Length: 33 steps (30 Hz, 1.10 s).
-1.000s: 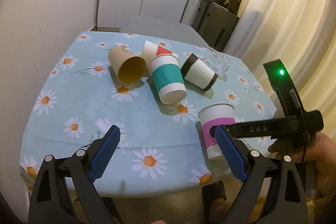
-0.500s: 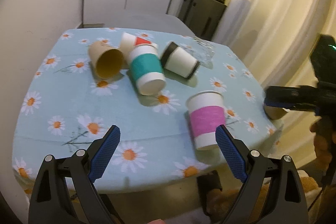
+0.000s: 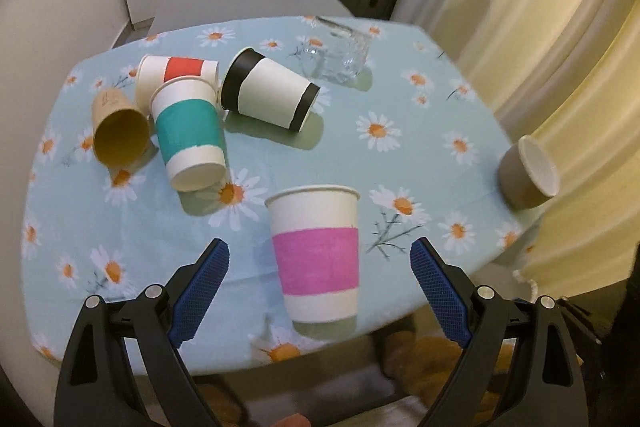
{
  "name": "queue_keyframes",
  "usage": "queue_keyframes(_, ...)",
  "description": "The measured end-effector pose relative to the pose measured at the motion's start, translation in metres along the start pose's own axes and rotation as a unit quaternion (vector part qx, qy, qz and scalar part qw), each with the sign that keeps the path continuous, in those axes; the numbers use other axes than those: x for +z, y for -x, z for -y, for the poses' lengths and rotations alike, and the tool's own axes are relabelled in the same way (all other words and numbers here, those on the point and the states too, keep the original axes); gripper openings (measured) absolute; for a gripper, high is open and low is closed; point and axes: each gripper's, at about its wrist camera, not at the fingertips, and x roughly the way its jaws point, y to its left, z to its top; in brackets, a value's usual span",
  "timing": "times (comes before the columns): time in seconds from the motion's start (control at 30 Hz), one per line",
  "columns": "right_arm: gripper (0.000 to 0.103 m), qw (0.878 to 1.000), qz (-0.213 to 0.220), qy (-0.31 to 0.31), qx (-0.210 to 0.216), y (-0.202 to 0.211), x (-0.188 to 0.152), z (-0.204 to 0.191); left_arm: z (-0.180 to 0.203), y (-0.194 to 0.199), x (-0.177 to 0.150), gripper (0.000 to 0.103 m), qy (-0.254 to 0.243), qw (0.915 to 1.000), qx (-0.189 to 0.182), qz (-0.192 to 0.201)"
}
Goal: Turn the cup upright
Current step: 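Move the left tool to the upright pink-banded cup and close on it, then lift the pink-banded cup with the left tool and carry it across the table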
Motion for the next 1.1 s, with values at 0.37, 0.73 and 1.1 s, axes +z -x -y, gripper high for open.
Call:
queue_keyframes(0.37,0.076,1.0,-0.017,0.007,0.022,-0.002,-0.008,0.009,0.0,-0.058,0.014,0.088,0.032,0.9948,0.029,-0.092)
queue_keyframes(0.73,0.076,0.999,-0.031,0.007,0.034,-0.003,-0.013,0.005,0.001,-0.075,0.018,0.065,0.029,0.9909,0.051,-0.121)
queue_keyframes(1.1,0.076,0.999,-0.033,0.01,0.031,-0.005,-0.014,0.005,-0.006,-0.049,0.014,0.064,0.043,0.9965,0.024,-0.067)
